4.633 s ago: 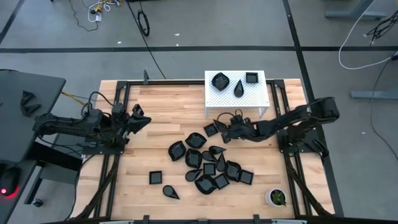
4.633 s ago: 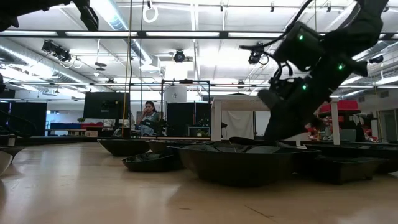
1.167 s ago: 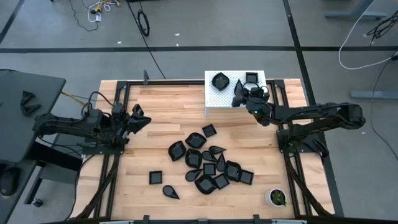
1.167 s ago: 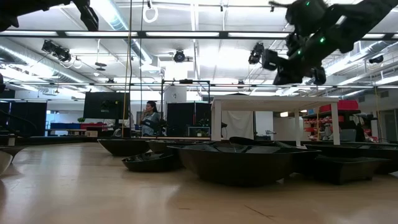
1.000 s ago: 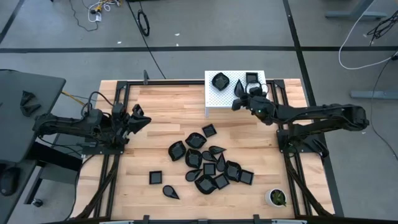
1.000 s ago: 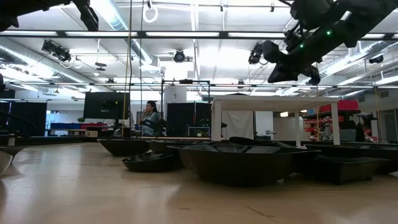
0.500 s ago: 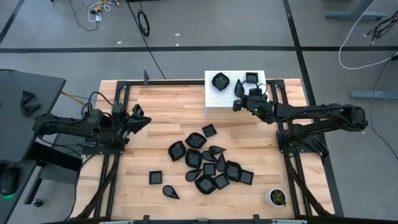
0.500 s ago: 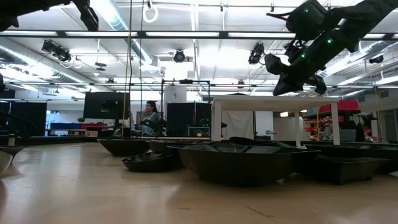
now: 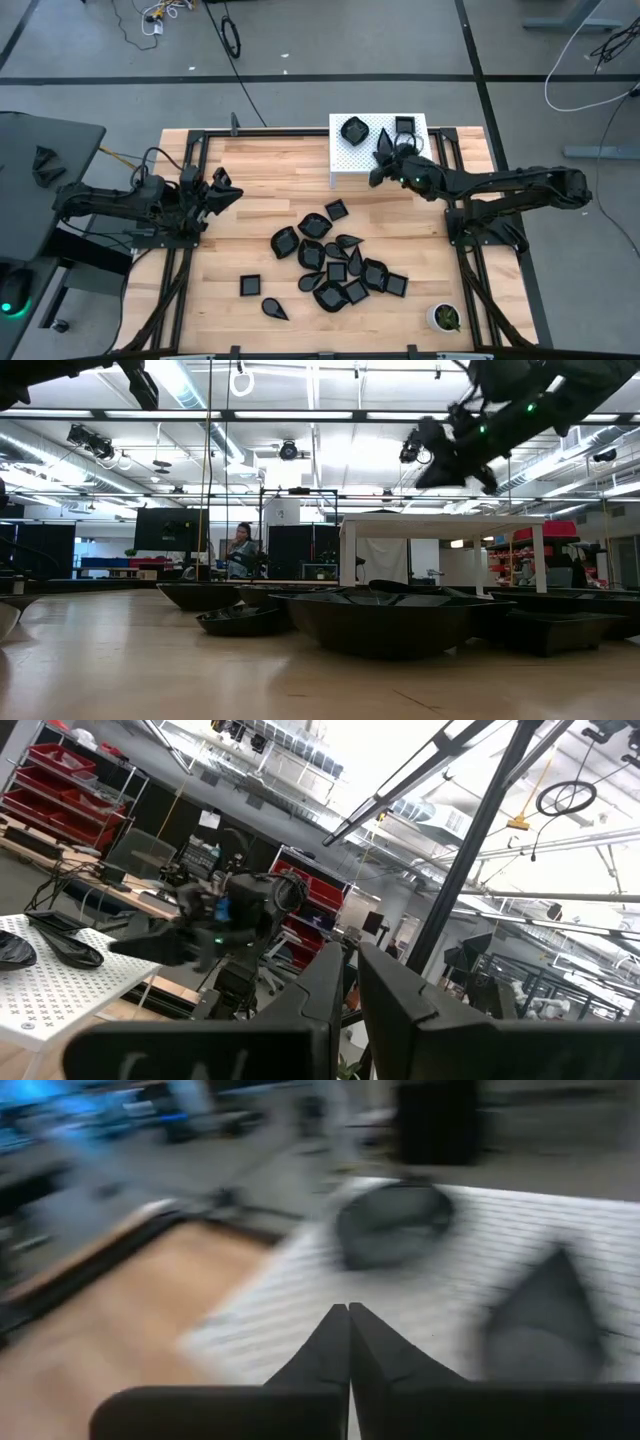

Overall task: Pick & Place Mini shaped plates
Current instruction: Stack the leaf shaped plate on top of the leaf shaped plates on the shelf

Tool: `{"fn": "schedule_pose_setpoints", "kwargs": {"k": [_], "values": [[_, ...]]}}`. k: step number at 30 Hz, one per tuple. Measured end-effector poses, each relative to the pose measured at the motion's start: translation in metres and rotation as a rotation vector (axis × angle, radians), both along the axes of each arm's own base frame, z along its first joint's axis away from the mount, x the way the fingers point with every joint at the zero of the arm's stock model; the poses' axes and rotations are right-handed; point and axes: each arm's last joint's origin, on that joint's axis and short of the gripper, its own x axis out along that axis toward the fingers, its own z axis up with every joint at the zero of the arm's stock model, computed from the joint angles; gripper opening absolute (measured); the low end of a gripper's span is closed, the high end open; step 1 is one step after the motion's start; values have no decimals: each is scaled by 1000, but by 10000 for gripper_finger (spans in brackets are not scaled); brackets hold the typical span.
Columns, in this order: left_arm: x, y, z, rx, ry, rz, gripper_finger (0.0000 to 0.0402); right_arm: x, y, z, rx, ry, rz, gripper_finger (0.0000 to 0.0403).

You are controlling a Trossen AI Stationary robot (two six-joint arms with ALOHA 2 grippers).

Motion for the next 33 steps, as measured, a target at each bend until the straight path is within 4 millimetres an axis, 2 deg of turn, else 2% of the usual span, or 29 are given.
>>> {"fn": "schedule_pose_setpoints", "kwargs": {"k": [5,10,16,20,25,29,33], "values": [[0,0,0,0,0,0,42,11,25,5,-46,-21,280,2],[0,0,0,0,0,0,42,23,51,-10,-28,39,467,2],[0,0,0,0,0,0,42,38,83,-31,-3,204,607,2],[0,0,0,0,0,0,42,59,98,-28,19,361,666,2],[0,0,0,0,0,0,42,91,107,-30,9,522,759,11],[0,0,0,0,0,0,42,118,110,-35,-40,581,863,38],[0,0,0,0,0,0,42,144,110,-32,-78,588,908,78]]}}
